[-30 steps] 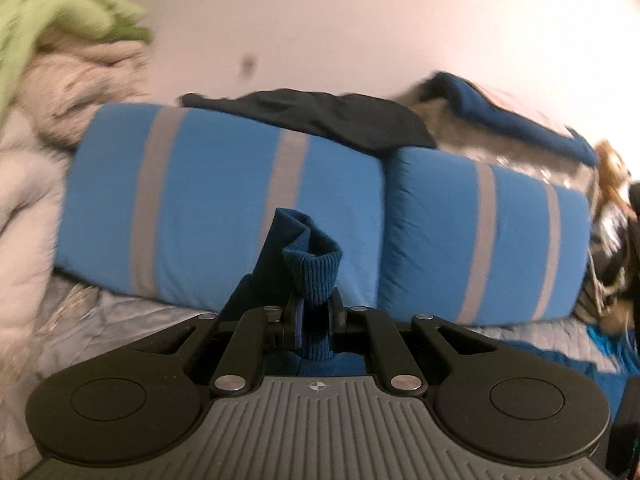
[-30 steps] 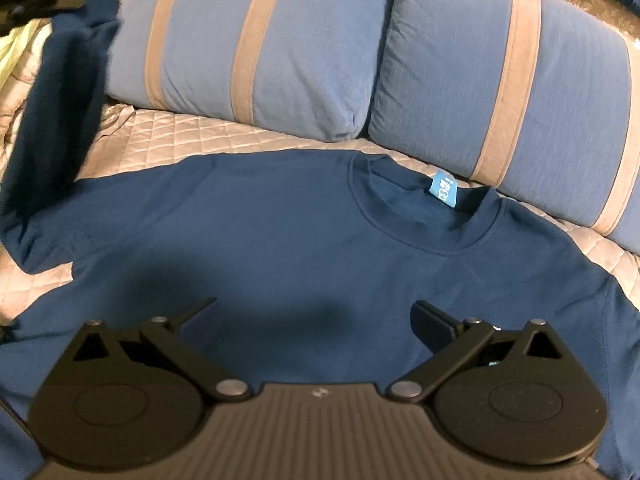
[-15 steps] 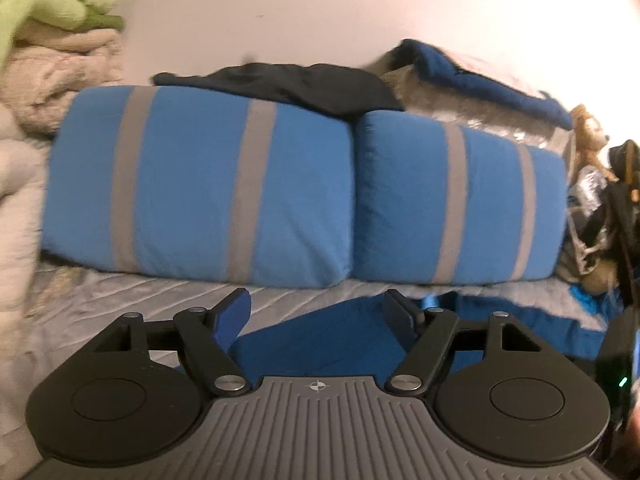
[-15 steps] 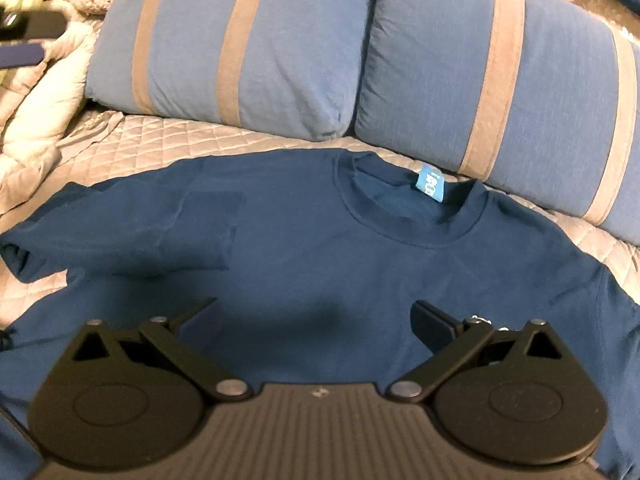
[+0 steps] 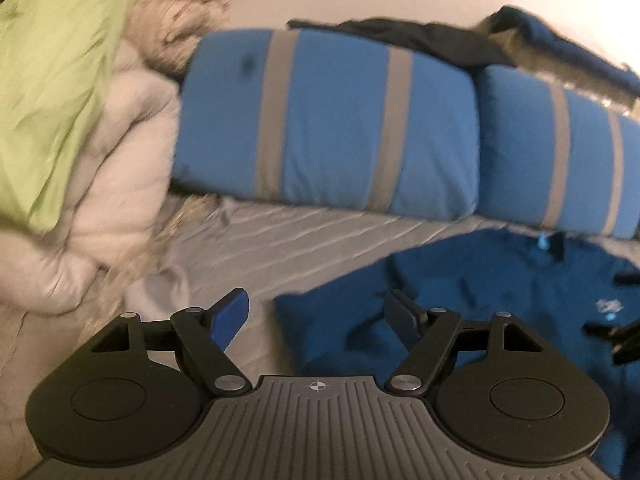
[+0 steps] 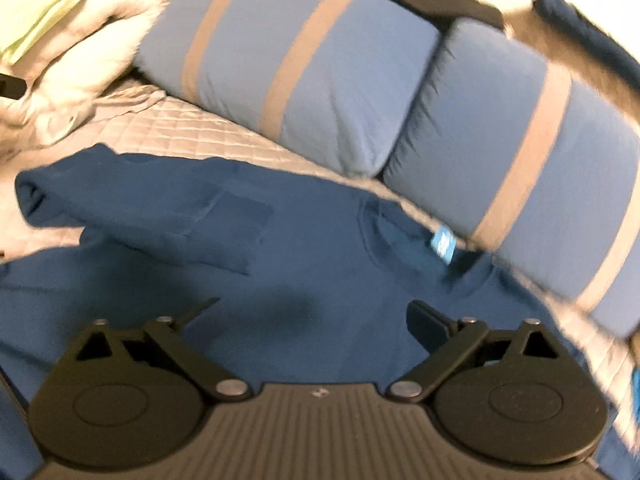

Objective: Fold clothes
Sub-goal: 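Grasp the side edge of the sweatshirt with the right gripper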

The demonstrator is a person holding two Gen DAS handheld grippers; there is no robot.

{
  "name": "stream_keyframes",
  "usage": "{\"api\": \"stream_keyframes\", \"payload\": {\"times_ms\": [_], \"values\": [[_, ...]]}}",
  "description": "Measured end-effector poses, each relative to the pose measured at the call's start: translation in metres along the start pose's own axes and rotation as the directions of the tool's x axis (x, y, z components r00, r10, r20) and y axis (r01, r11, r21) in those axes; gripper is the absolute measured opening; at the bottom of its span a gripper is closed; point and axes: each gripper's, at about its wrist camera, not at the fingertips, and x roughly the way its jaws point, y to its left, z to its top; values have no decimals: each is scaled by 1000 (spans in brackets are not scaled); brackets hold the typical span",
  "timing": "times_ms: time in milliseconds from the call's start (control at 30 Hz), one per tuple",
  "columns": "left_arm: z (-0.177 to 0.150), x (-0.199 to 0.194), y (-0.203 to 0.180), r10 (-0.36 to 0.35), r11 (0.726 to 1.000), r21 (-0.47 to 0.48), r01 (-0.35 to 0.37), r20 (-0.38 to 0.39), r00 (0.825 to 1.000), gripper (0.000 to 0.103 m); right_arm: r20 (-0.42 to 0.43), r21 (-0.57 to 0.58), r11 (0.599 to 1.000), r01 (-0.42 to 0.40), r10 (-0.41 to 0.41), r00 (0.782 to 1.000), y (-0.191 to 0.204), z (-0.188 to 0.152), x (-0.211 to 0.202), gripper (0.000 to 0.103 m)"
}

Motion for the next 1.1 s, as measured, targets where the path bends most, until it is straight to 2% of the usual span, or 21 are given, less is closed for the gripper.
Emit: {"api": "stream_keyframes", "payload": {"times_ms": [133, 167, 300, 400, 533, 633, 700, 800, 900, 967, 1100], "values": [[-17, 2, 11, 16, 1000, -23, -17, -33, 999, 75, 15, -165, 984, 69, -68, 998, 16, 4, 0, 98], [-21, 2, 11, 18, 1000, -20, -19, -38, 999, 75, 21, -218, 972, 89, -86, 996, 21, 4, 1, 98], [-35, 2, 10, 25, 1000, 16, -24, -49, 998, 75, 61, -409, 908, 96, -78, 995, 39, 8, 0, 98], [-42, 0, 8, 19, 999, 29, -18, -46, 999, 75, 90, -529, 845, 70, -26, 996, 53, 13, 2, 97], [-49, -1, 8, 5, 1000, 22, -4, -45, 999, 75, 104, -660, 751, -32, 134, 986, 70, 18, 5, 94], [-52, -6, 7, 10, 1000, 17, -10, -24, 1000, 75, 81, -719, 689, -91, 212, 974, 84, 21, 12, 86], [-53, -12, 5, 13, 1000, 24, -13, 11, 1000, 75, 60, -742, 660, -117, 240, 969, 91, 25, 21, 79], [-52, -16, 3, -7, 1000, 20, 6, 16, 1000, 75, 32, -769, 621, -151, 273, 962, 101, 30, 35, 74], [-52, -18, 1, -15, 1000, 16, 15, 8, 1000, 75, -7, -780, 598, -183, 285, 959, 108, 35, 50, 62], [-53, -19, 0, -16, 1000, 14, 16, 3, 1000, 75, -34, -775, 595, -214, 299, 954, 109, 38, 57, 50], [-55, -21, -1, -29, 1000, 2, 29, 2, 1000, 75, -73, -766, 585, -266, 332, 940, 110, 45, 66, 48]]}}
